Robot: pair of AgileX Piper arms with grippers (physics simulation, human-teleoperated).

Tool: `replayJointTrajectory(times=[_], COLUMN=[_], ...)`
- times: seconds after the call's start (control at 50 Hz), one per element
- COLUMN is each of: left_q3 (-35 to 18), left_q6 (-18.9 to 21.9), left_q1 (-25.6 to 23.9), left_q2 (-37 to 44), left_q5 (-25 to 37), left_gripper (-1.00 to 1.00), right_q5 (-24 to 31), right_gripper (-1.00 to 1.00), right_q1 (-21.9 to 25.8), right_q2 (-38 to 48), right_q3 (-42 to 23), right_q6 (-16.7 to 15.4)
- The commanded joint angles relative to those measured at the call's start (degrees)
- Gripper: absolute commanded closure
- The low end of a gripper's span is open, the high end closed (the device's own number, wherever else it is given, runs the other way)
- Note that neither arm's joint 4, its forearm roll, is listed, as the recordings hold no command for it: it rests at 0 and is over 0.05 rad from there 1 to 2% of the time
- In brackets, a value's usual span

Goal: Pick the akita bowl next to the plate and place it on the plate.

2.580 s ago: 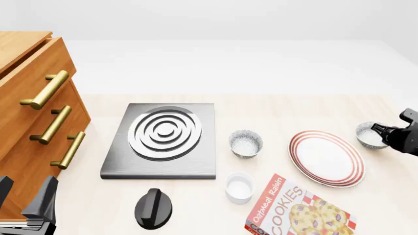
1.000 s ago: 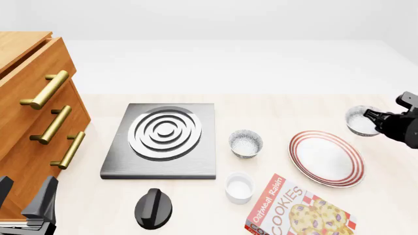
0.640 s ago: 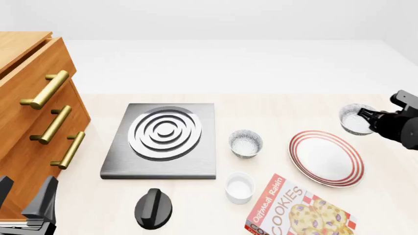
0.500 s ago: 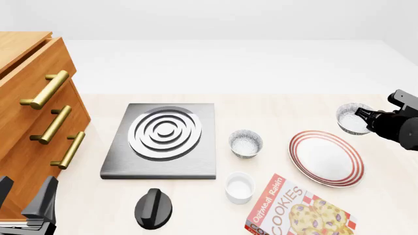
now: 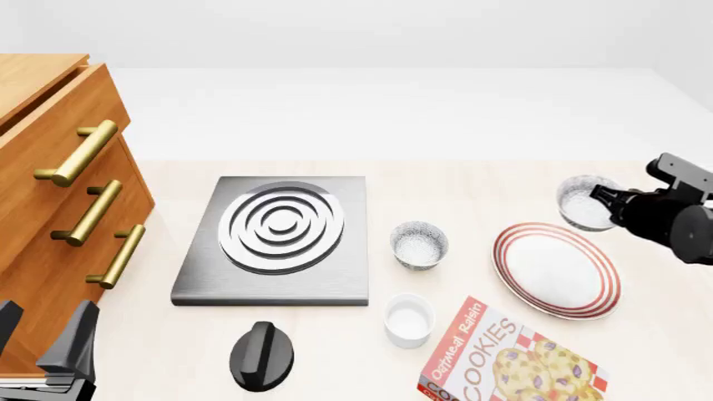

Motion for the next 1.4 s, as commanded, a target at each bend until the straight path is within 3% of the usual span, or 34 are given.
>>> replayJointTrajectory(times=[0.02,1.4], left_q3=[0.00,0.00], left_q6=[0.00,0.00], left_q1=[0.00,0.00], left_q2=[0.00,0.00], left_q5=[0.00,0.00], left_gripper=[-1.00,-1.00], right_q5=[-0.15,-6.35], right_gripper=[1.00,1.00], right_q1=[1.50,3.60], right_q2=[-1.78,0.80], right_q3=[1.51,9.94], right_q6=[0.77,0.60])
